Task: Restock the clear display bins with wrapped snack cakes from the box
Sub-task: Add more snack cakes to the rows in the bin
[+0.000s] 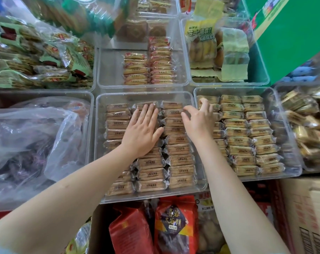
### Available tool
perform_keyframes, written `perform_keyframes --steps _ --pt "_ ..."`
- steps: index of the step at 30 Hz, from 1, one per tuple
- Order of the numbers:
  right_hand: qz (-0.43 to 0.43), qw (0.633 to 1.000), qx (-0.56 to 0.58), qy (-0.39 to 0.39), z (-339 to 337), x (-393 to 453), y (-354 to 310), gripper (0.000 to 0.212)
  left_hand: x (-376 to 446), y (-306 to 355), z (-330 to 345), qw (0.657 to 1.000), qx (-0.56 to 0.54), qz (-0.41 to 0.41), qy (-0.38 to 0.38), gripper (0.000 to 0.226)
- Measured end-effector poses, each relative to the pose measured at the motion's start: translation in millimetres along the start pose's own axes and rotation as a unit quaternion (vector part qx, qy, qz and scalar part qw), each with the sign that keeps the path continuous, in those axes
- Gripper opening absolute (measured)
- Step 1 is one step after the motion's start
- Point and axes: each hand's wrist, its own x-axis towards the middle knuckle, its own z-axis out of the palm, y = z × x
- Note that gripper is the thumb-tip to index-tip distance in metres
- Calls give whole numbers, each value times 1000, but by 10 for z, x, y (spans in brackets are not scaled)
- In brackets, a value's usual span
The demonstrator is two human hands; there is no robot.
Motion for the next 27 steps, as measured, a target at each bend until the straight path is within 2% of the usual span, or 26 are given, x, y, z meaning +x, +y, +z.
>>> perform_keyframes --steps 3,6,9,12,16,21,27 --pt "2 1000 -9 -11 17 103 -19 27 3 -5 11 1000 -6 -3 4 79" --pt "-21 999 -29 19 29 215 -55 25 -2 8 -22 1000 -15 0 18 80" --pt "-37 997 -72 22 51 289 -99 23 33 92 -91 999 -4 38 35 77" --pt "-35 995 -91 17 78 290 -106 22 135 210 -147 997 20 78 9 73" --pt "-34 994 -92 49 100 270 -90 15 225 248 -187 998 30 43 -33 80" --pt "-25 994 -61 84 100 236 -61 12 259 251 -217 997 61 24 -29 82" --pt "-10 997 -68 24 97 297 -78 18 201 237 -220 998 57 24 -16 78"
